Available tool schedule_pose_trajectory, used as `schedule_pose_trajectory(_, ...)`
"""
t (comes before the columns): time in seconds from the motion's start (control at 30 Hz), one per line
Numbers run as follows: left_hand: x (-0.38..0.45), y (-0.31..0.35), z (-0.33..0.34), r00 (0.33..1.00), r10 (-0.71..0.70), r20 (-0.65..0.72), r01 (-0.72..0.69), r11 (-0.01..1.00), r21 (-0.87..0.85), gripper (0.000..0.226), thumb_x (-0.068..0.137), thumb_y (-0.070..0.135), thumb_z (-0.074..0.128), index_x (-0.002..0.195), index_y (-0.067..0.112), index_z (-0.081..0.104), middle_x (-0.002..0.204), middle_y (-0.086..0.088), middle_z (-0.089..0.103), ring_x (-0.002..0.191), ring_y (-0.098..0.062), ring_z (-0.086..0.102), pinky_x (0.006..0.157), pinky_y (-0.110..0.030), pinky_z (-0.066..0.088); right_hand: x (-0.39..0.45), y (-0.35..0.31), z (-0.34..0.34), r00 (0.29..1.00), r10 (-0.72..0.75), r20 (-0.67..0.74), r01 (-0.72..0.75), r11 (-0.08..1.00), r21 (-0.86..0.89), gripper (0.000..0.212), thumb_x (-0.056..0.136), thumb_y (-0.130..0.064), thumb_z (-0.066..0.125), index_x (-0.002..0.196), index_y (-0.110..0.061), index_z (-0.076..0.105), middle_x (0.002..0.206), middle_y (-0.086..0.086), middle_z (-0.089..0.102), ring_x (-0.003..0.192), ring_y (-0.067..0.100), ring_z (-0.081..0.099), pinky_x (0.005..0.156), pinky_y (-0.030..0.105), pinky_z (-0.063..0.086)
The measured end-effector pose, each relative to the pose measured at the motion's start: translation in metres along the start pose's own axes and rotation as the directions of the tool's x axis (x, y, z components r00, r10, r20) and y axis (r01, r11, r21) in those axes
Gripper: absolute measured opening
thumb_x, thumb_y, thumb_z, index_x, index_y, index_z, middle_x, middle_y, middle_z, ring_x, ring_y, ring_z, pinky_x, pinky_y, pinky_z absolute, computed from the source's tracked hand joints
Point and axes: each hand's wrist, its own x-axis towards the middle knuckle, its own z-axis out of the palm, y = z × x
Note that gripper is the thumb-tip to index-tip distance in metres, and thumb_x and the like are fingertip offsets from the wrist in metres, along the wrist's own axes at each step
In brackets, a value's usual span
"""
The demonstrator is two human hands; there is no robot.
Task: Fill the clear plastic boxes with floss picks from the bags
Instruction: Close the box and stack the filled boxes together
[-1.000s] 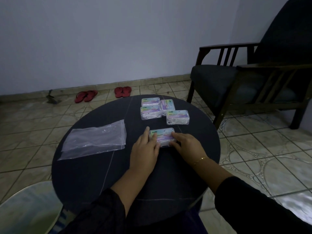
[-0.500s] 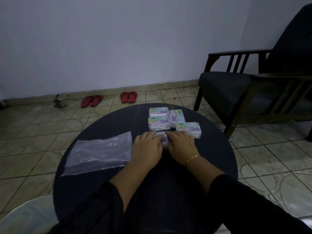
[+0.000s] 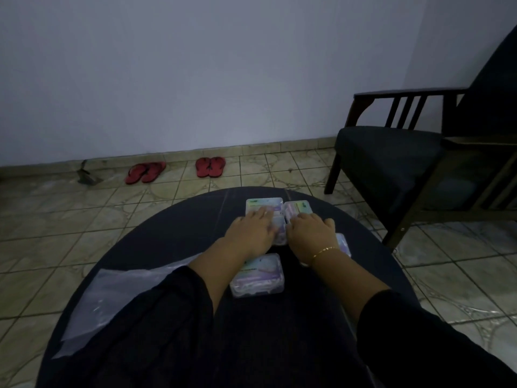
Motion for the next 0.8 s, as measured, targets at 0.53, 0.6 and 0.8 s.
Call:
schedule_pose_trajectory(0.53, -0.012, -0.039, -0.010, 0.997, -0.073, 0.017, 0.073, 0.997, -0.004, 0.066, 0.096, 0.055, 0.033, 0.150, 0.018, 0.025, 0.151, -0.002, 0.025, 0.135, -0.022, 0.031, 0.106, -0.034, 0.029, 0.039, 0.000, -0.009, 0.989, -0.015, 0.147, 0.000, 0.995, 0.098, 0.058, 0.090, -0.013, 0.057, 0.144, -0.022, 0.036, 0.150, 0.005, 0.030, 0.133, 0.025, 0.037, 0.110, 0.040, 0.029)
schedule_pose_trajectory(0.6, -0.013, -0.044, -0.008, 0.996, -0.082, 0.028, 0.082, 0.997, 0.003, 0.067, 0.095, 0.057, 0.032, 0.151, 0.020, 0.022, 0.152, -0.002, 0.023, 0.138, -0.022, 0.026, 0.109, -0.036, 0.026, 0.041, -0.001, -0.012, 0.983, -0.027, 0.182, 0.007, 0.994, 0.109, 0.059, 0.091, -0.013, 0.055, 0.145, -0.024, 0.033, 0.151, 0.006, 0.031, 0.135, 0.026, 0.035, 0.112, 0.040, 0.028)
schedule_pose_trajectory(0.8, -0.025, -0.037, -0.001, 0.993, -0.069, -0.094, 0.074, 0.996, 0.051, 0.055, 0.098, 0.049, 0.032, 0.149, 0.029, 0.026, 0.156, -0.003, 0.020, 0.142, -0.023, 0.017, 0.112, -0.039, 0.018, 0.016, 0.002, -0.010, 0.998, 0.058, -0.020, -0.051, 0.968, 0.245, 0.054, 0.091, -0.018, 0.051, 0.142, -0.028, 0.038, 0.151, 0.000, 0.030, 0.140, 0.021, 0.022, 0.112, 0.044, 0.017)
